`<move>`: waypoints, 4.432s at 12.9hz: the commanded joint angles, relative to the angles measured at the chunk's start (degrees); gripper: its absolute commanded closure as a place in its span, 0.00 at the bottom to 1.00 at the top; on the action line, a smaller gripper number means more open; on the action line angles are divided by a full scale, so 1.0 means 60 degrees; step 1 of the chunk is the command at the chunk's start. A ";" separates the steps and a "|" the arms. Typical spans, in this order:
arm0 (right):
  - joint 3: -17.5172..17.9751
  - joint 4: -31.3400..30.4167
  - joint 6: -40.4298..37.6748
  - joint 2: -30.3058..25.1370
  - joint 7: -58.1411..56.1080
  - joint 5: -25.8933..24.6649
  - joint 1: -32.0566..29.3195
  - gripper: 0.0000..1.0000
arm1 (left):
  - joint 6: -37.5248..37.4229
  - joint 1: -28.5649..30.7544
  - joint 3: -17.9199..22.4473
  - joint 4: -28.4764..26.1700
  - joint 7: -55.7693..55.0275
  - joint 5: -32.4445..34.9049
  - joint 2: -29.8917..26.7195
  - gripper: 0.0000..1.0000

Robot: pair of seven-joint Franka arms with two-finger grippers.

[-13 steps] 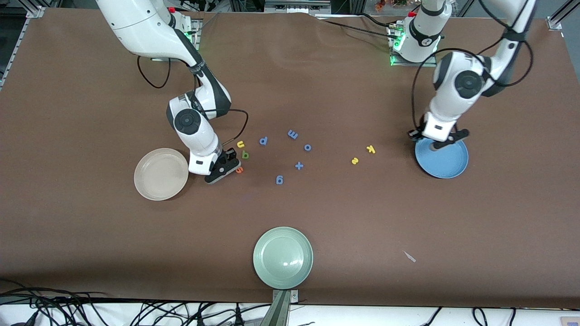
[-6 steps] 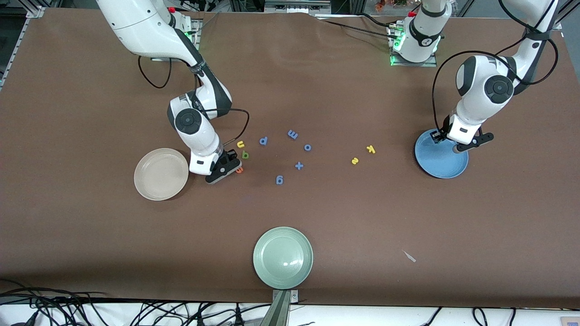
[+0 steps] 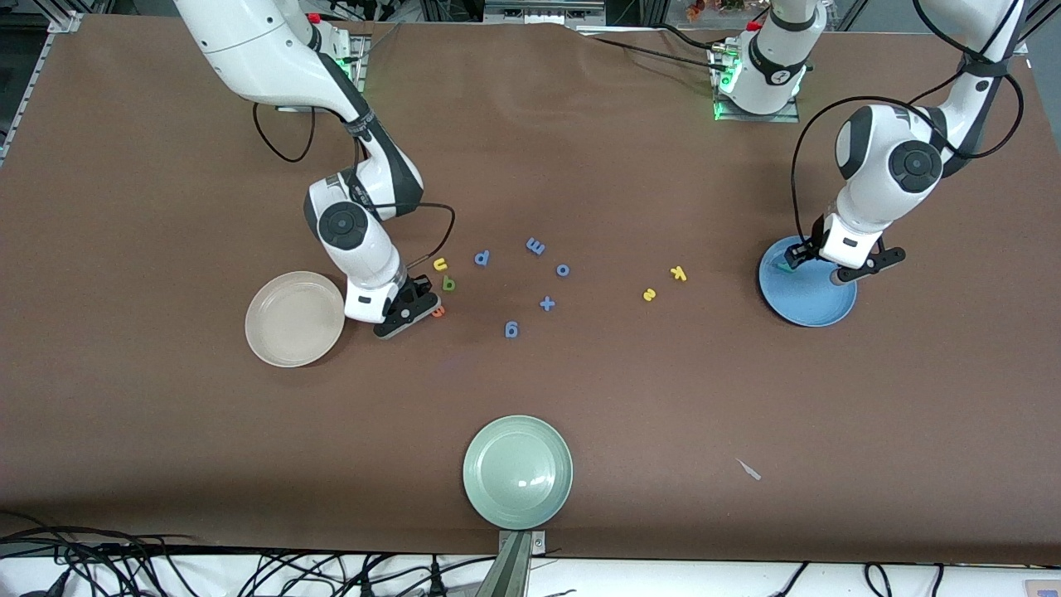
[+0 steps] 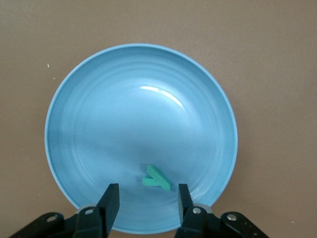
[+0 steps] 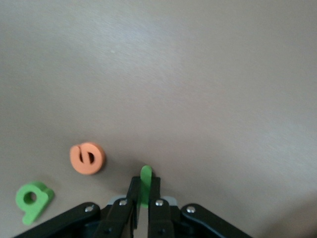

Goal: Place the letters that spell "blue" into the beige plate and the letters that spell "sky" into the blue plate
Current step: 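Drop the teal y on the blue plate while the right gripper places the stick, then place the yellow k on the blue plate while the right gripper grasps orange e, then drop the orange e on the white plate while the left gripper reaches yellow 2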

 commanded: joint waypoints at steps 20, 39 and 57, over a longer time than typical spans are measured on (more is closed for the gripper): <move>0.0518 0.1604 -0.3638 -0.0871 0.4098 0.0237 -0.0657 0.27 | 0.0721 -0.1532 -0.2377 0.1602 -0.6112 0.0880 0.2352 0.45; 0.0461 0.1122 -0.0223 0.0947 0.6772 -0.0129 0.0546 0.36 | 0.0473 -0.1503 -0.2348 0.1998 -0.7226 0.2594 0.3188 0.86; -0.2044 -0.0982 -0.2308 -0.1762 0.0766 0.0616 -0.0201 0.98 | -0.2517 0.2101 -0.2465 0.2965 -0.2700 0.2916 0.2470 0.51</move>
